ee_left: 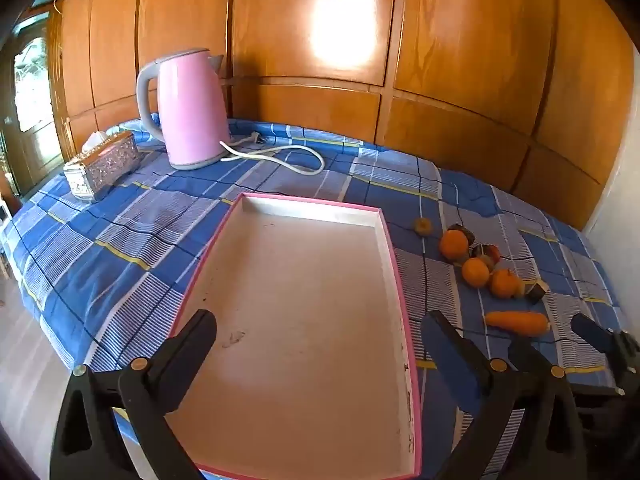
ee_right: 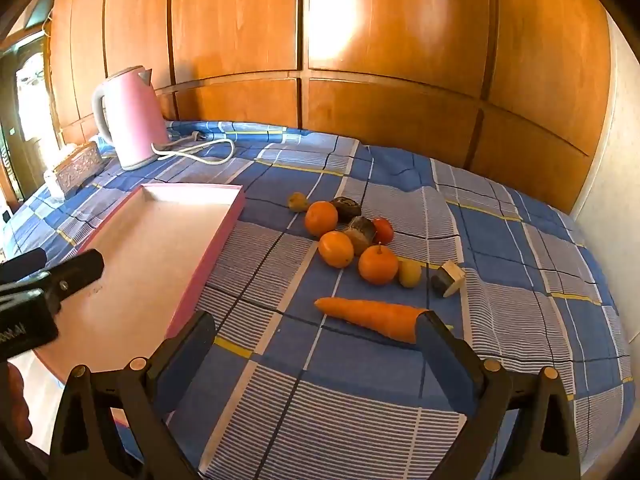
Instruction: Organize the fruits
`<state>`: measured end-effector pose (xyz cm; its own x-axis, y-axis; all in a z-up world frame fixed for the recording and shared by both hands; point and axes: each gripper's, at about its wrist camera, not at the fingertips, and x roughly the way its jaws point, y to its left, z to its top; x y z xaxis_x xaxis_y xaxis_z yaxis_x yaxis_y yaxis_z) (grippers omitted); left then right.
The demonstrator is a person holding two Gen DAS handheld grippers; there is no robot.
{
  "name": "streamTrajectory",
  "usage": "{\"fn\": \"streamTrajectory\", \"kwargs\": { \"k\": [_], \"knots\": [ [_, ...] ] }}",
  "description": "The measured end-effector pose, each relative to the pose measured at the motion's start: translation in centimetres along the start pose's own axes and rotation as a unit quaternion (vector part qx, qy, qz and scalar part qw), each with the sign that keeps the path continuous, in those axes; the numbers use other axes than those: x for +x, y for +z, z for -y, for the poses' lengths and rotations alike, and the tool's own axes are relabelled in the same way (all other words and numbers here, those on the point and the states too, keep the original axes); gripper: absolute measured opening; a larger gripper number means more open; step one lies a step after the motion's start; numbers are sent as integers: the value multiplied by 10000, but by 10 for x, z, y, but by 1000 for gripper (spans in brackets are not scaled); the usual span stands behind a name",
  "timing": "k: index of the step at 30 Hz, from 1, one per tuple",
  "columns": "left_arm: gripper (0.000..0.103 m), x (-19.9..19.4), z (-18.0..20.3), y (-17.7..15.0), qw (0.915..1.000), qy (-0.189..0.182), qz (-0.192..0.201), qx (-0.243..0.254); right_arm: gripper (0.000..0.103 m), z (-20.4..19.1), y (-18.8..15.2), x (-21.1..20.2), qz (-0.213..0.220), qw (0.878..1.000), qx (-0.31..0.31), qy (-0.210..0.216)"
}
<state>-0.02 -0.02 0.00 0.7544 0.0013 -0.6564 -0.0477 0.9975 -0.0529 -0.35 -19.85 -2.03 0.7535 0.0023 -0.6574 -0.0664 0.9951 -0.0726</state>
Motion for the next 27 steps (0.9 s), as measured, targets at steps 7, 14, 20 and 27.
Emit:
{"fn": "streamTrajectory", "kwargs": {
  "k": [7, 14, 20, 27],
  "knots": [
    [103, -1, 18, -4, 9997, 107, 124, 201, 101, 1, -1, 3, -5, 9999, -10, 140],
    [103, -1, 8, -2, 9998, -94, 30, 155, 101, 1, 1, 1, 18, 9998, 42, 192],
    [103, -2, 12, -3, 9996, -90, 36, 251, 101, 2, 0, 4, -57, 9996, 38, 279],
    [103, -12, 17, -1, 9988, 60, 255, 403, 101, 6, -4, 9, -186, 9989, 98, 426]
  ]
}}
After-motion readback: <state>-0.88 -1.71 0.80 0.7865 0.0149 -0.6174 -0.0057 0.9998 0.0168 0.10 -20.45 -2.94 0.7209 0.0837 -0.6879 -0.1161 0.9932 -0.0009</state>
